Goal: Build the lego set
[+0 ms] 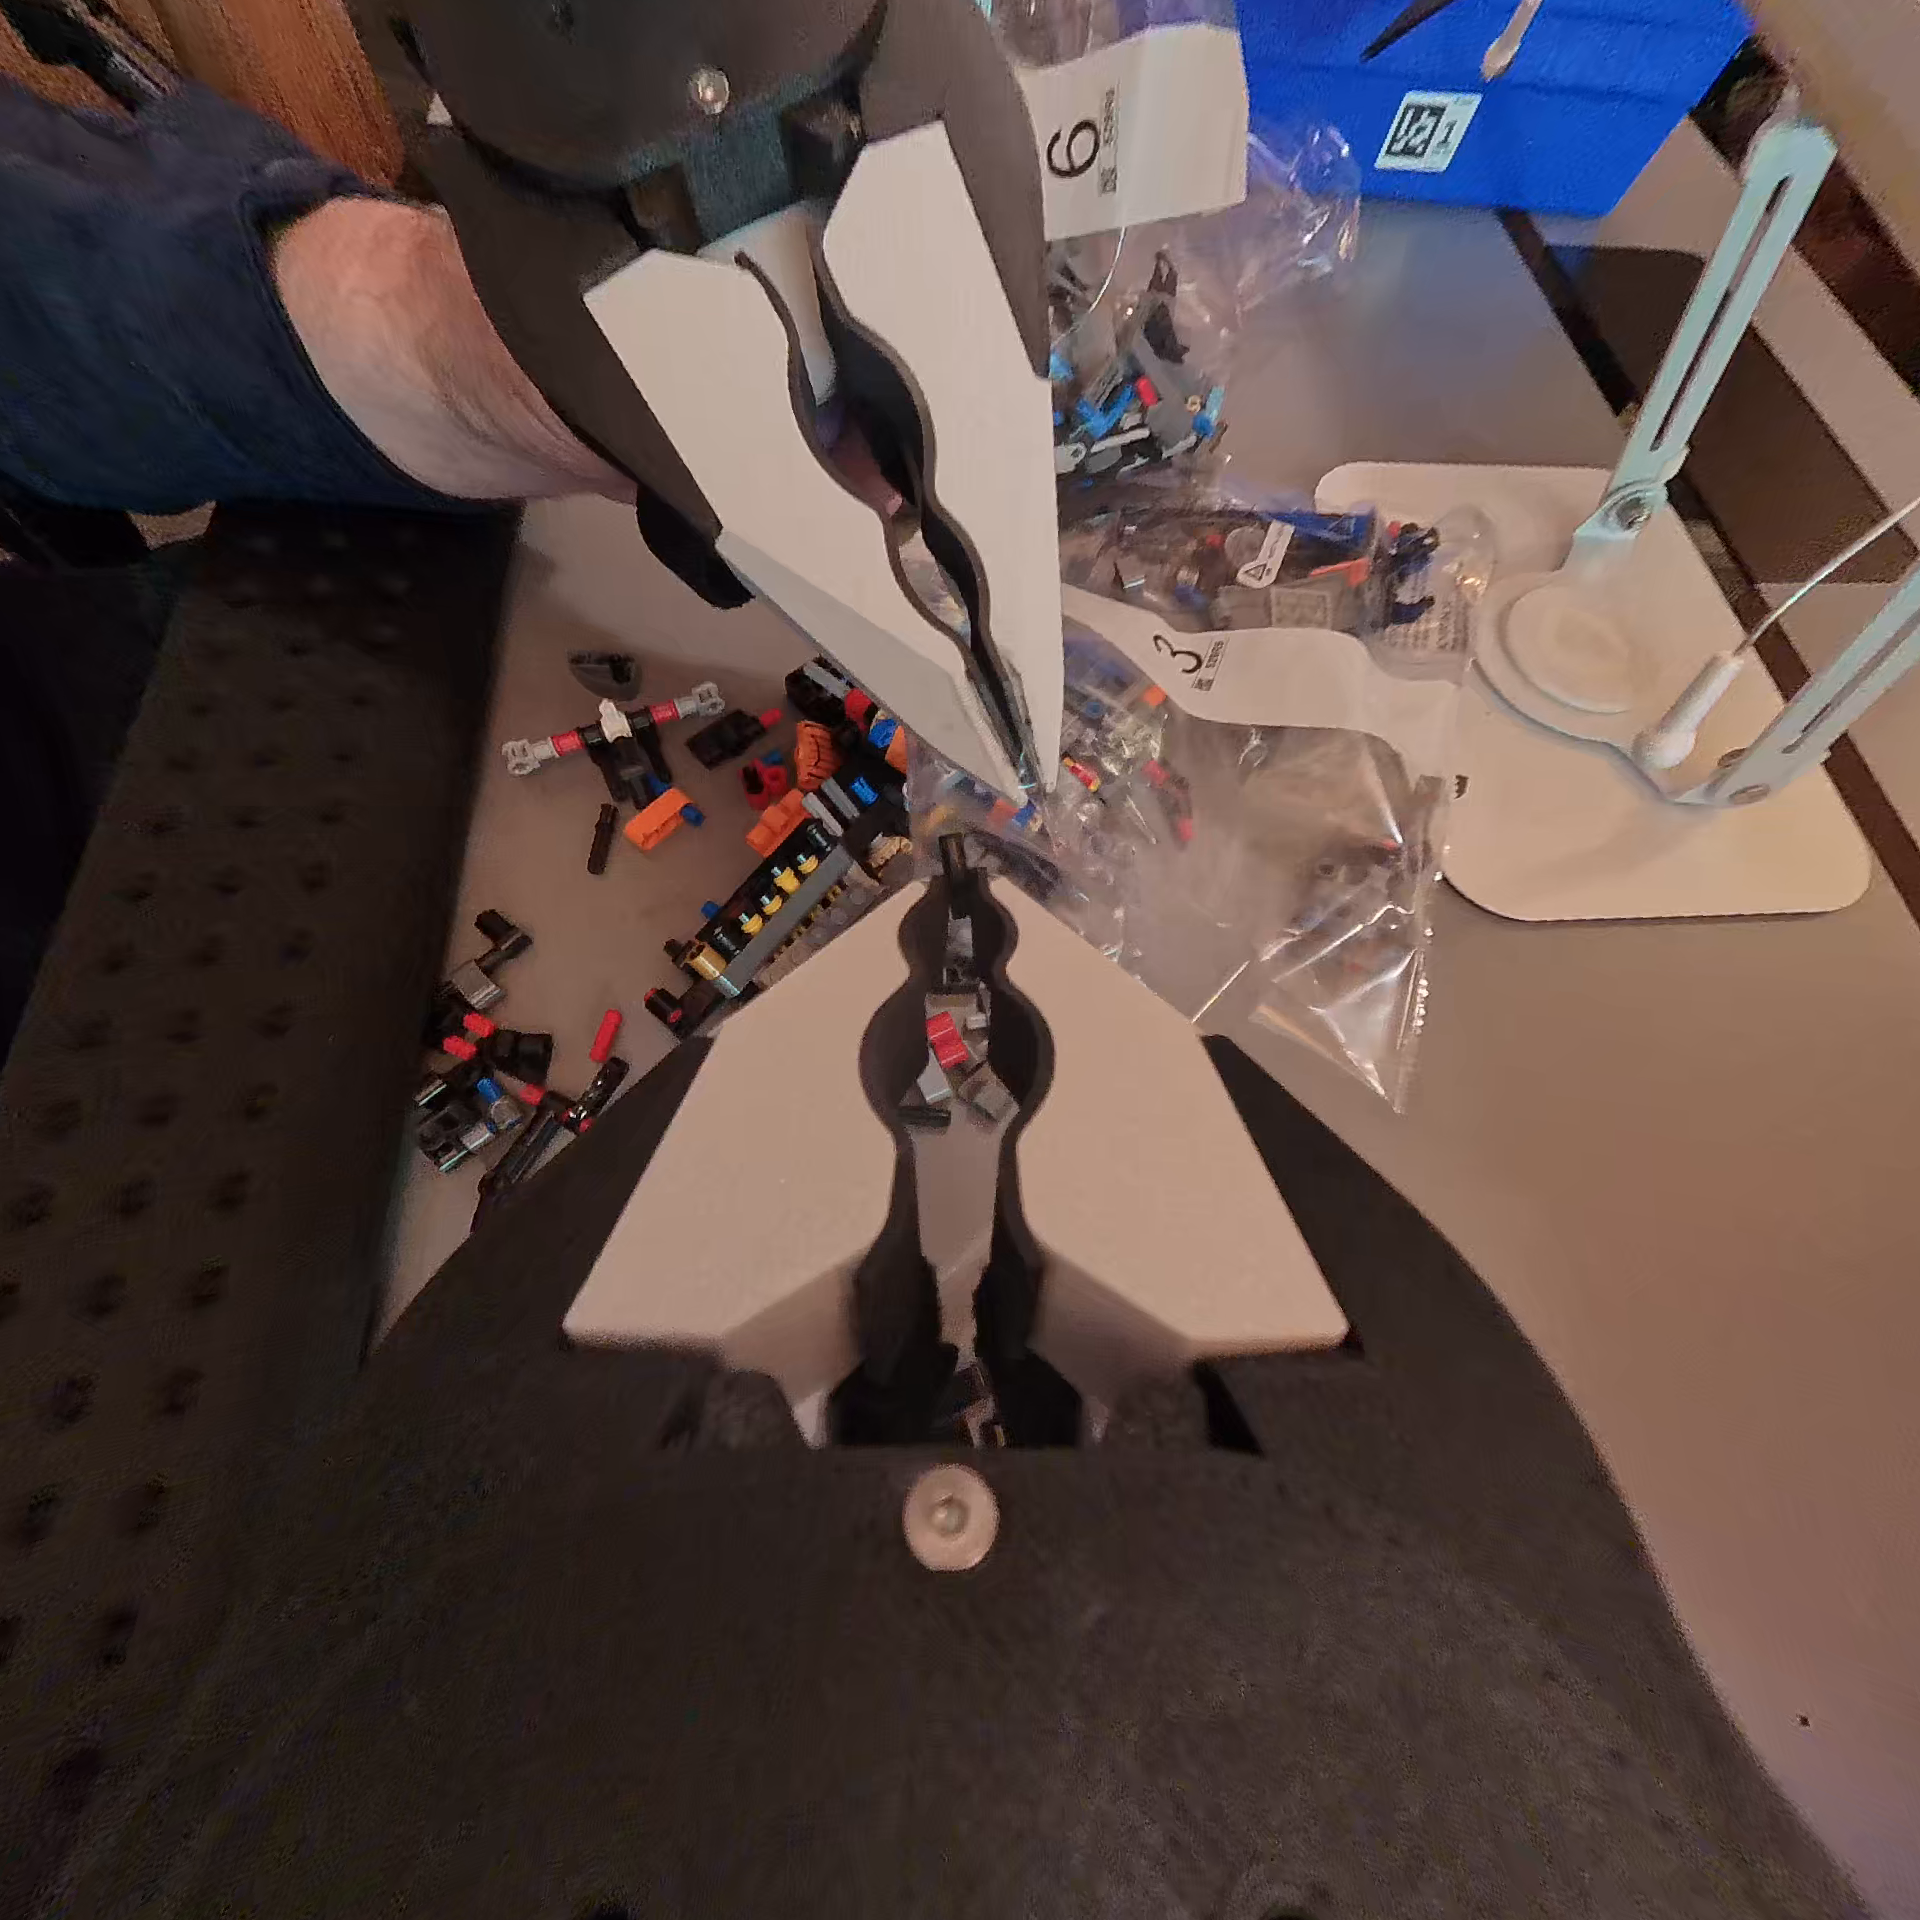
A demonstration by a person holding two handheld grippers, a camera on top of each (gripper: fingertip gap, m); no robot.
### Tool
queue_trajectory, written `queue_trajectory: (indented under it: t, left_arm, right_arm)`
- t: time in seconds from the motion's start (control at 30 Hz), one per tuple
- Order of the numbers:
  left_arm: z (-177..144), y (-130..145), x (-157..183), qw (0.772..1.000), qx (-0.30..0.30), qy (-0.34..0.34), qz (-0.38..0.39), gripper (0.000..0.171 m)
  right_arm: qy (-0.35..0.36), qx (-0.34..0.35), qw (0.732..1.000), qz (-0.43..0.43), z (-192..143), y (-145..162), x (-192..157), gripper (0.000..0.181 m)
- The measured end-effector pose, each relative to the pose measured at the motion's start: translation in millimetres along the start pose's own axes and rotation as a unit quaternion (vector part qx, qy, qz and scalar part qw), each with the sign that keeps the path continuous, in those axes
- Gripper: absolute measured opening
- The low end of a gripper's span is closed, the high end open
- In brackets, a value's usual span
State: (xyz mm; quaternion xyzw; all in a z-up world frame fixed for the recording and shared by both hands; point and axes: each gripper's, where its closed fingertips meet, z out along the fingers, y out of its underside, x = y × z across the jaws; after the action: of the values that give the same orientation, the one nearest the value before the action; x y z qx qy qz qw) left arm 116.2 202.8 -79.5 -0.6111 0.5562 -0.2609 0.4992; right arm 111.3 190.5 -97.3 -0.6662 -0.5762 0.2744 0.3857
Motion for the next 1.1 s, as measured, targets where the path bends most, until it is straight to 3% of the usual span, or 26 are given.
queue_trajectory:
  t: [1.1]
  left_arm:
    - [3, -8, 9, 0.996, 0.042, 0.056, -0.06, 0.0]
  right_arm:
    - [0.035, -0.016, 0.998, -0.039, 5, -2, 1, 0.001]
